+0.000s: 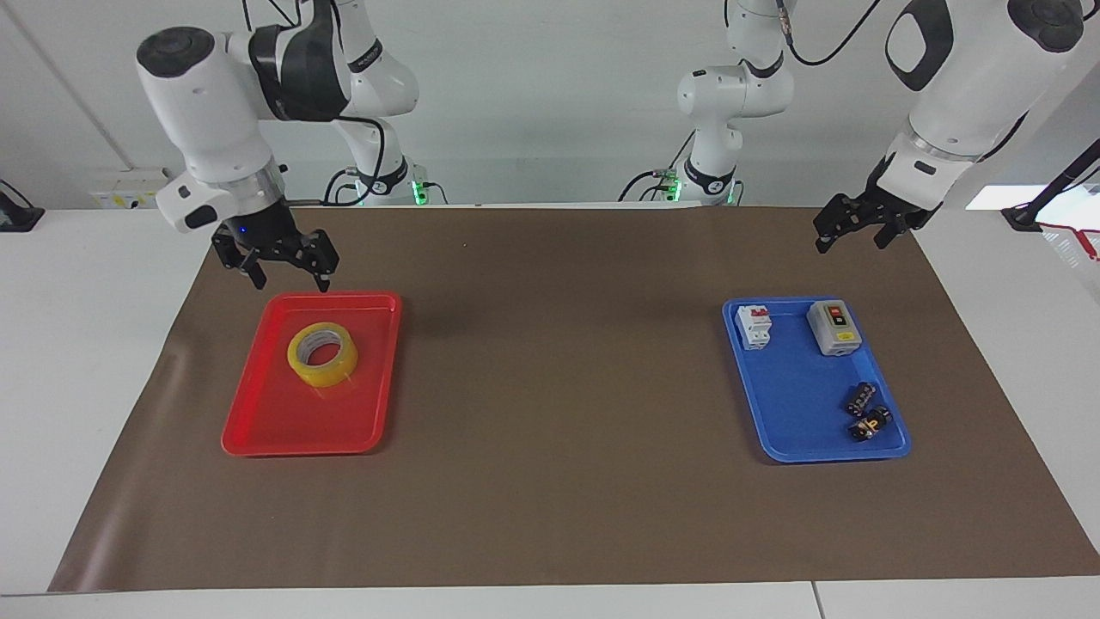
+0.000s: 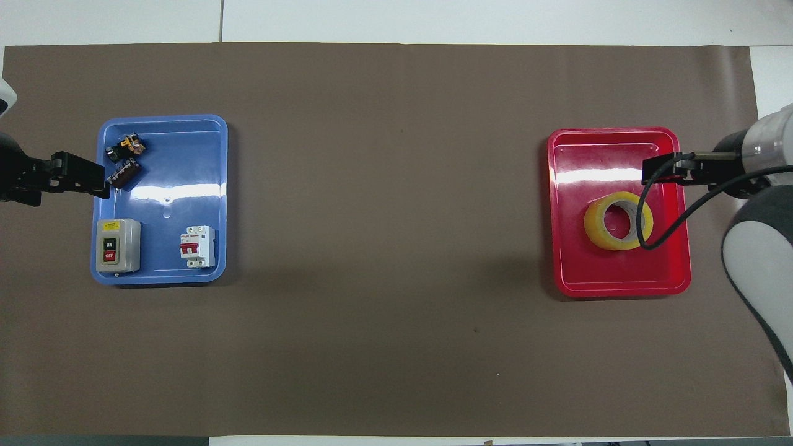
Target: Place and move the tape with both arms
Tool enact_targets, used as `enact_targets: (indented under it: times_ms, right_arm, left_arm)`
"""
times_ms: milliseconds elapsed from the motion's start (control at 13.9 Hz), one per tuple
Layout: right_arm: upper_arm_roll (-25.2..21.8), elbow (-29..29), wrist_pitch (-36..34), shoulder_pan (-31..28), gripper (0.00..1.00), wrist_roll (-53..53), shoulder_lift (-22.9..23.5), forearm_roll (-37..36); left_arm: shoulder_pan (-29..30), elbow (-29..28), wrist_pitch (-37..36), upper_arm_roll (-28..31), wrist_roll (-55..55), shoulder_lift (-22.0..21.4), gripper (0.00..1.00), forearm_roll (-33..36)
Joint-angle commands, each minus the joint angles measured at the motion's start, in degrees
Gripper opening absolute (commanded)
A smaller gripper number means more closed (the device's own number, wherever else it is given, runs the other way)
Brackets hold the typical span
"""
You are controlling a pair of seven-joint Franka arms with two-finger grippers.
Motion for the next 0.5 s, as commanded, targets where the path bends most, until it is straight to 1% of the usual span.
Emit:
enact_targets:
  times_ms: [0, 215, 287, 359, 430]
  right_arm:
    - [0.16, 6.65, -7.53, -1.18, 1.00, 2.32, 0.51, 1.57]
    - [-0.54, 13.34, -17.11, -2.59, 1.00, 3.64, 0.34, 1.66]
    - [-0.63, 13.71, -18.44, -2.59, 1.00, 3.73, -0.01, 1.48]
    - [-0.63, 12.76, -18.37, -2.59, 1.00, 3.73, -0.80, 1.22]
    - [-0.63, 10.49, -18.37, -2.59, 1.00, 3.82, -1.94, 1.22]
  left_arm:
    - [0.26, -1.06, -0.44, 0.22, 0.41, -1.08, 1.00, -1.41]
    - [0.26, -1.06, -0.44, 0.22, 0.41, -1.08, 1.00, -1.41]
    - [0.26, -1.06, -0.44, 0.22, 0.41, -1.08, 1.00, -1.41]
    - [0.26, -1.06, -0.44, 0.22, 0.41, -1.08, 1.00, -1.41]
    - [0.26, -1.06, -0.44, 0.22, 0.41, -1.08, 1.00, -1.41]
